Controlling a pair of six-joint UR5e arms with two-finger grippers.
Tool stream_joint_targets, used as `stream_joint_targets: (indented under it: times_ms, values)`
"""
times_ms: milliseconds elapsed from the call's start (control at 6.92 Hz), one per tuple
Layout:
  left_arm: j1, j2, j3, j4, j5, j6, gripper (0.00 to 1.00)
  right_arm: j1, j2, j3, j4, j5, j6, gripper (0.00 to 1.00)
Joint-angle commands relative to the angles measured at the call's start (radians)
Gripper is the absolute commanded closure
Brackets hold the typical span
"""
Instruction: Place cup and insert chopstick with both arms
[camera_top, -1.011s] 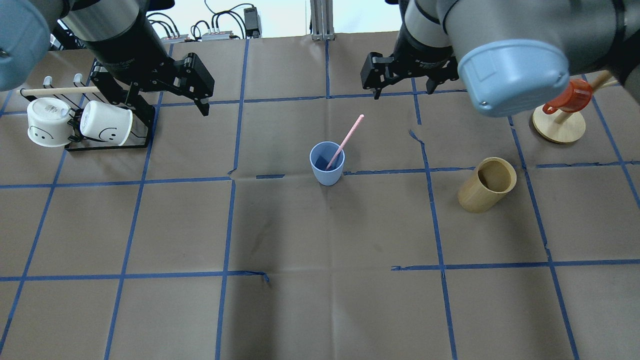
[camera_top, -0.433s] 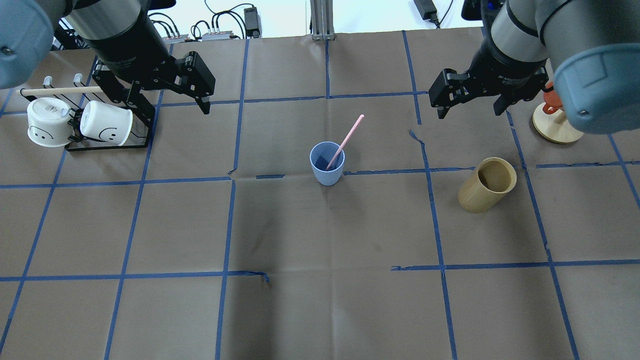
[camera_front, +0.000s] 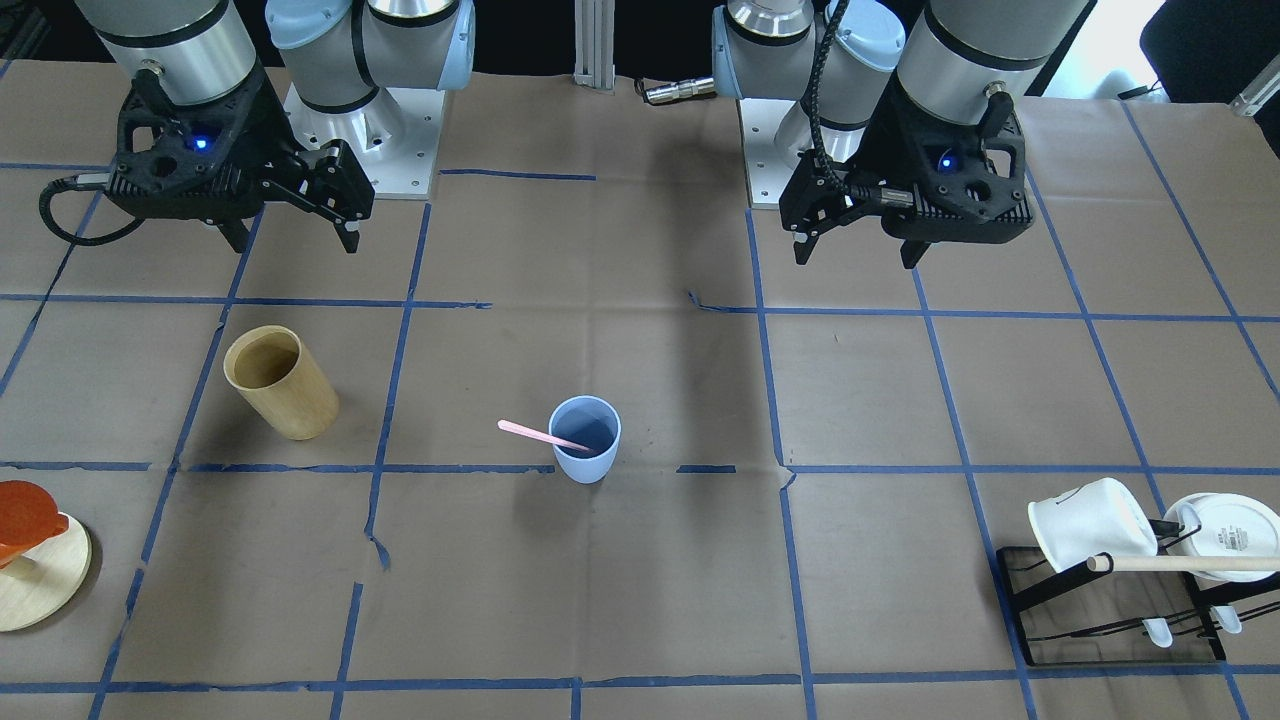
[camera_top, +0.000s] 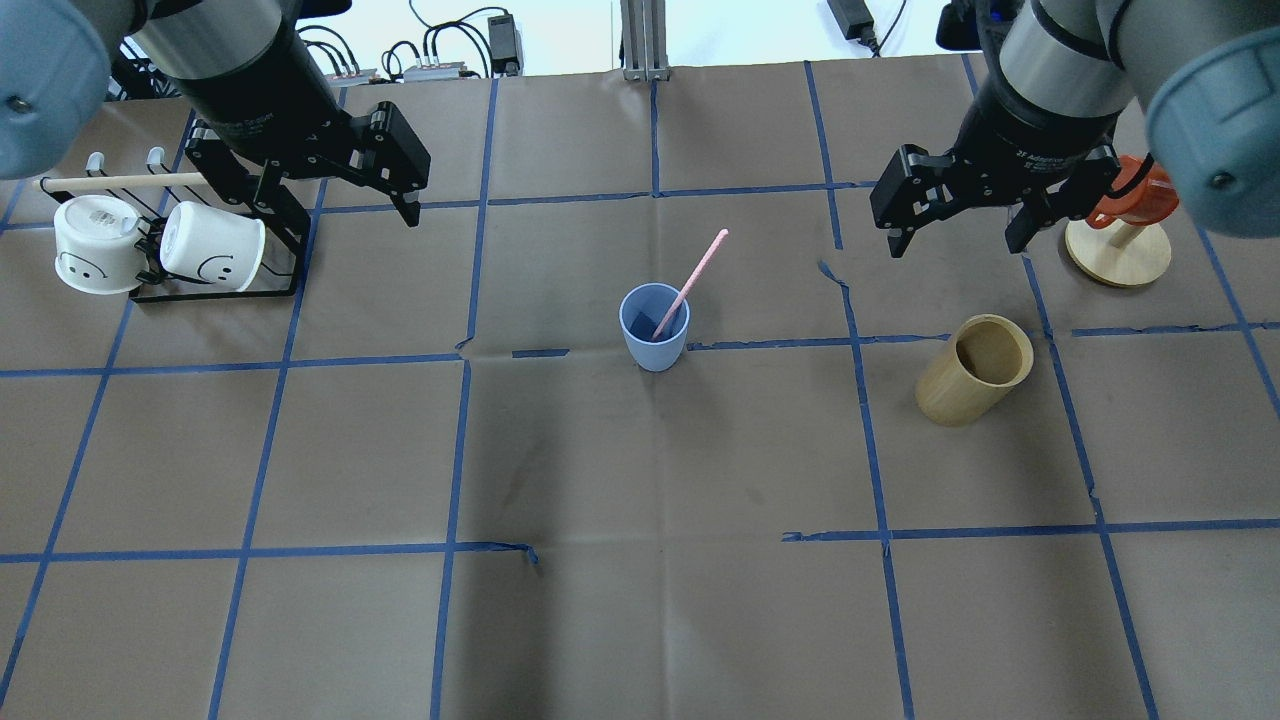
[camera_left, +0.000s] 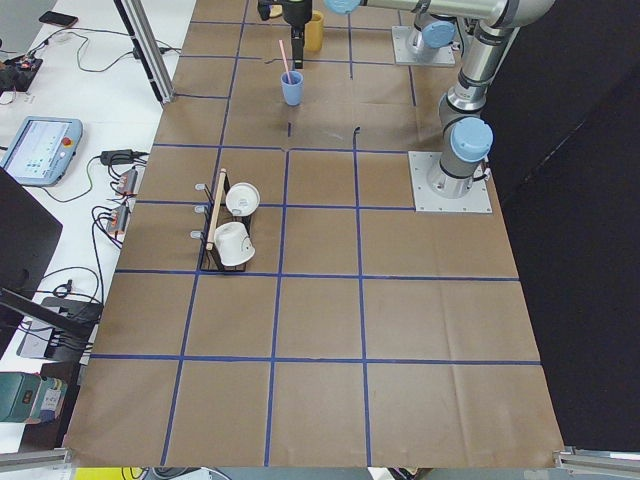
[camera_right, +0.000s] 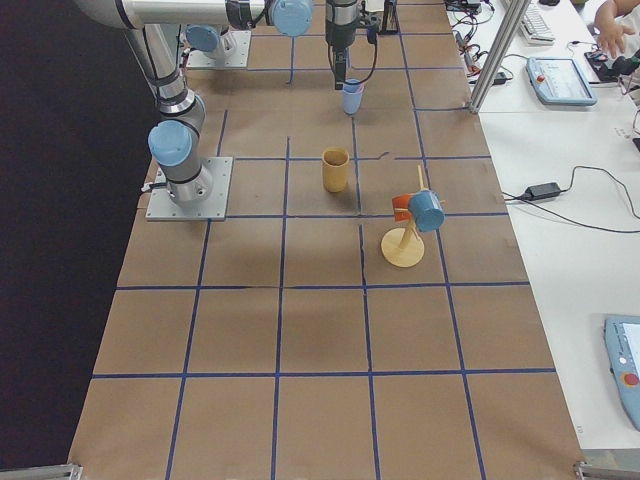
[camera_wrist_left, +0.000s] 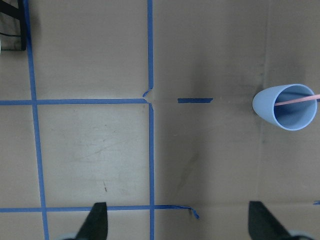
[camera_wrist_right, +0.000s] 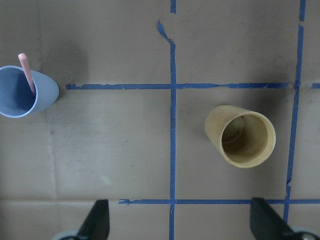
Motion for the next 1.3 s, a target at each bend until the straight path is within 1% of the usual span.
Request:
stream_joint_targets:
  times_ms: [0,144,433,722,1156]
  values:
    - [0.002,-0.003,0.001,0.000,0.000,-0.003,0.00,0.004,-0.002,-0.008,0.031,0.003,0.100,0.00]
    - [0.002,0.005,-0.005,0.000,0.001,-0.001,0.00,0.004,-0.002,-0.007,0.031,0.001,0.102,0.00]
    - [0.003,-0.020,0.002,0.016,-0.002,-0.003,0.00,0.007,-0.002,-0.007,0.031,0.007,0.103,0.00]
    - [0.002,-0.017,0.002,0.017,-0.002,-0.003,0.00,0.015,-0.002,-0.005,0.031,0.017,0.108,0.00]
    - [0.000,0.014,-0.022,0.007,0.003,-0.001,0.00,0.016,-0.002,-0.005,0.029,0.006,0.108,0.00]
